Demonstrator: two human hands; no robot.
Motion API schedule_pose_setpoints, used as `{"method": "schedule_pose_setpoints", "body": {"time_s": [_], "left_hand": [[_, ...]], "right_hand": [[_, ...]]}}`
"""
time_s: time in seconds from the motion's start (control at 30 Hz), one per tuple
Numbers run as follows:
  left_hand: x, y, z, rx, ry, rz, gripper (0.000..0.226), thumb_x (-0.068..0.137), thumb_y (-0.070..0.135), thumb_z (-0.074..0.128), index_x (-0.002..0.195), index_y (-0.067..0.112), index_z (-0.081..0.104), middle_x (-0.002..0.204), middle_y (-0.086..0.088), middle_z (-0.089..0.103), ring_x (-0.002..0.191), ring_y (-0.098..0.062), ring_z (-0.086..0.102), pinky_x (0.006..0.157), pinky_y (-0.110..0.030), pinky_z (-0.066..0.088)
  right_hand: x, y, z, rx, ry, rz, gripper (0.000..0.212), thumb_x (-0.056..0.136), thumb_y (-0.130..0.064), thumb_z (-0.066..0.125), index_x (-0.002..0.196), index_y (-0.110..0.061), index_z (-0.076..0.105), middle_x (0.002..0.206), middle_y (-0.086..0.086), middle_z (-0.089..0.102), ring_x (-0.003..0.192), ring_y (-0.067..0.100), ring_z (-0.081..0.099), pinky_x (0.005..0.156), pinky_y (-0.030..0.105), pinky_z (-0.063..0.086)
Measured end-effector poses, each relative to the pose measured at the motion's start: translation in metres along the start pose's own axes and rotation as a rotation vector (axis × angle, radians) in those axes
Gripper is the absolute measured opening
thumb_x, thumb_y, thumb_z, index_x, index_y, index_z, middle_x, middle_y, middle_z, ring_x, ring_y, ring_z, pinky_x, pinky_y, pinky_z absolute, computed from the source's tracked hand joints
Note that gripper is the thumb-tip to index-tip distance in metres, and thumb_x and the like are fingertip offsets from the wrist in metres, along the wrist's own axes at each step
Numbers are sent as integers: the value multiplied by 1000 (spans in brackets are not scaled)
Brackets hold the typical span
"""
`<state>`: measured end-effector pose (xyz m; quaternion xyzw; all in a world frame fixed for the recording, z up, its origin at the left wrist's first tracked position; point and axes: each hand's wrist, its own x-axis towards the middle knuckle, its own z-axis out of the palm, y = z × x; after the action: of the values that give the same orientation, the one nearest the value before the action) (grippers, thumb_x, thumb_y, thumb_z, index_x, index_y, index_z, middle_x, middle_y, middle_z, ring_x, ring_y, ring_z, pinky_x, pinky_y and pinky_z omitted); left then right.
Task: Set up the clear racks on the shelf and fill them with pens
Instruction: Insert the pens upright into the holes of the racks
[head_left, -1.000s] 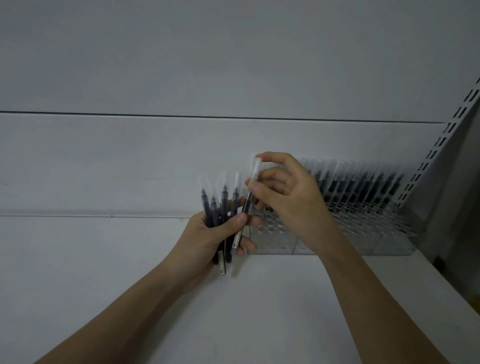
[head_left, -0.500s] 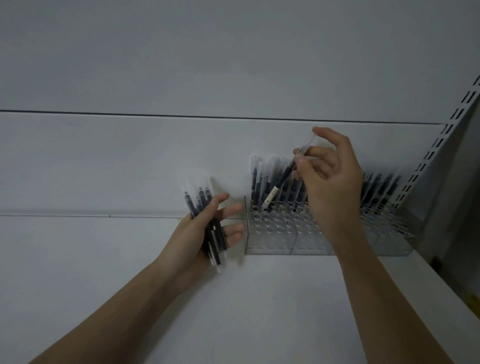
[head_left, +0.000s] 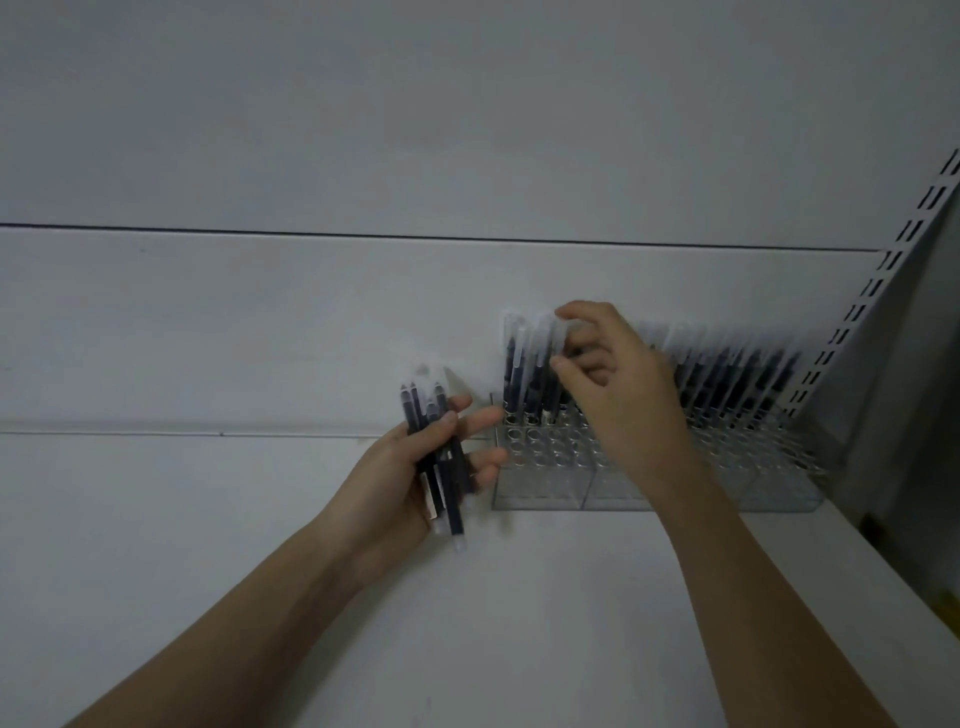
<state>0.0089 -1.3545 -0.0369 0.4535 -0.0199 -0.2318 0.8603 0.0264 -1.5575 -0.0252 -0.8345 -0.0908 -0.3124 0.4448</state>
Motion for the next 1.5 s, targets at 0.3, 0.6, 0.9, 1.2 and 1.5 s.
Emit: {"method": "schedule_pose_setpoints", "body": {"time_s": [0.3, 0.6, 0.9, 1.2, 1.5], "left_hand": [[-4, 2, 1, 117, -55, 106, 33, 98, 19, 50, 128, 20, 60, 119, -6, 72, 83, -20, 73, 71, -27, 59], [-13, 7, 30, 336, -161, 225, 32, 98, 25, 49, 129, 30, 58, 98, -6, 74, 58, -22, 65, 54, -28, 54], [17, -2, 46, 472, -243, 367, 24, 104, 16, 41, 105, 4, 61, 74, -2, 70, 41, -14, 46, 43, -24, 38], [14, -14, 32, 486, -307, 374, 33, 102, 26, 42, 120, 4, 59, 86, -5, 71, 45, -16, 54, 41, -24, 42], [22, -18, 23, 508, -234, 368, 32, 102, 29, 43, 111, 5, 62, 88, -8, 72, 38, -13, 36, 48, -29, 19]], "right_hand": [[0, 0, 7, -108, 32, -55, 28, 89, -9, 70, 114, -21, 64, 106, -3, 50, 85, 6, 62, 77, 15, 54], [-4, -24, 4, 214, 130, -11, 12, 99, -21, 59, 110, -20, 63, 88, -4, 64, 72, 16, 61, 67, 32, 53], [-5, -31, -2, 587, 37, 166, 26, 95, -15, 65, 121, -17, 63, 89, -2, 72, 75, 17, 66, 70, 29, 56], [-7, -43, -6, 586, 85, 88, 22, 92, -13, 69, 113, -14, 63, 90, 3, 72, 68, 10, 68, 61, 23, 54], [-5, -33, -5, 720, -15, 165, 17, 96, -6, 61, 111, -10, 55, 95, 9, 74, 72, 24, 64, 63, 33, 53]]}}
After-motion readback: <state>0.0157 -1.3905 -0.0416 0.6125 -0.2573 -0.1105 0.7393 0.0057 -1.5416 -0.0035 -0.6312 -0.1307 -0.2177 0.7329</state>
